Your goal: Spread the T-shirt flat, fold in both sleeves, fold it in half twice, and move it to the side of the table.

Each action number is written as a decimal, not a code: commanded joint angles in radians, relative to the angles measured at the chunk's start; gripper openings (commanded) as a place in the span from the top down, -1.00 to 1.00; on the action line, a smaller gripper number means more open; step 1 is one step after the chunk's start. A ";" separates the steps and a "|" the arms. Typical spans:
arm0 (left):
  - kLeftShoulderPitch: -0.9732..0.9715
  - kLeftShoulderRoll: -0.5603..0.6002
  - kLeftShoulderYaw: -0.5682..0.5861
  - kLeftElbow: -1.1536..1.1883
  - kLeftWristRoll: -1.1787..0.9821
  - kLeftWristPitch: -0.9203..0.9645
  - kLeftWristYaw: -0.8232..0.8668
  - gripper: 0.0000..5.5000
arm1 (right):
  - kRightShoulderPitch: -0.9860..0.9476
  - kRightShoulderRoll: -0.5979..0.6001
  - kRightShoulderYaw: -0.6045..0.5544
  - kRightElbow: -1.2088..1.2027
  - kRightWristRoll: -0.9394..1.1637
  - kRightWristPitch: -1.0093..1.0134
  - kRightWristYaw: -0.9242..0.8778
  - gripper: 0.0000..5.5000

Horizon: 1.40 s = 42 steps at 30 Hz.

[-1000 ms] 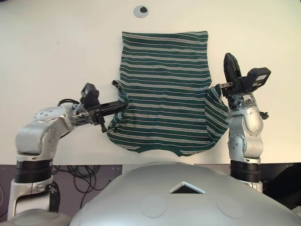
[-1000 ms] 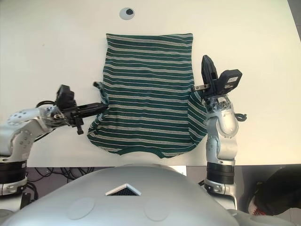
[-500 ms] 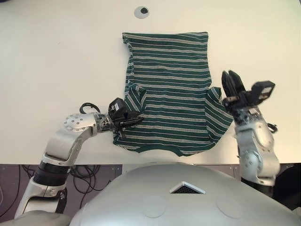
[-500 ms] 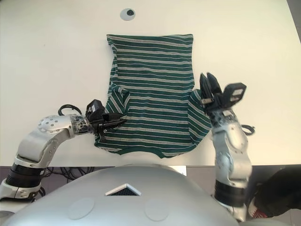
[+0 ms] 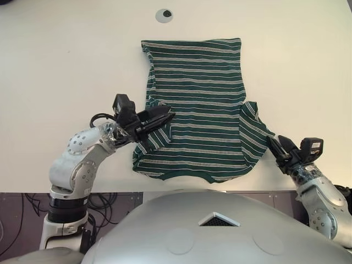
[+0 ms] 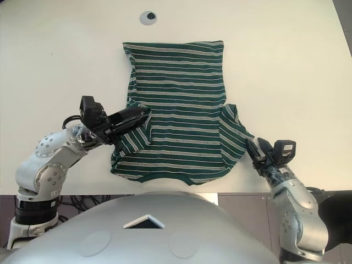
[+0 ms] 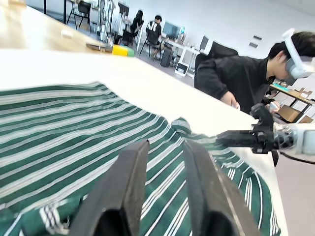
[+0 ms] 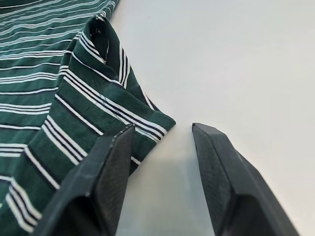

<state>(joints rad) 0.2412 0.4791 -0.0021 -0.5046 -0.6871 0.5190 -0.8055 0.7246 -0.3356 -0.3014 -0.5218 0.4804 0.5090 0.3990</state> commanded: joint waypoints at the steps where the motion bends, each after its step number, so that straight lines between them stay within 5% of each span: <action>1: -0.007 -0.001 0.001 -0.027 -0.004 -0.003 0.017 0.56 | -0.013 -0.040 0.054 0.072 -0.020 0.059 0.031 0.29; 12: -0.029 -0.006 -0.007 0.001 -0.002 0.005 0.036 0.56 | 0.031 -0.058 0.090 0.063 -0.064 0.006 0.063 0.98; 23: -0.031 -0.008 -0.038 0.055 0.052 -0.021 0.034 0.56 | 0.035 -0.070 0.182 -0.198 -0.194 -0.168 0.079 0.98; 33: -0.041 -0.001 -0.033 0.056 0.062 -0.033 0.031 0.56 | -0.141 -0.091 0.578 -0.134 -0.386 -0.029 0.063 0.98; 42: -0.034 0.045 -0.015 0.087 0.148 -0.104 0.015 0.56 | -0.103 -0.079 0.543 -0.158 -0.306 -0.015 0.077 0.47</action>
<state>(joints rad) 0.2052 0.5005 -0.0283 -0.4338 -0.5809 0.4509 -0.7780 0.5989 -0.4085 0.2779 -0.6425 0.1225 0.4765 0.4637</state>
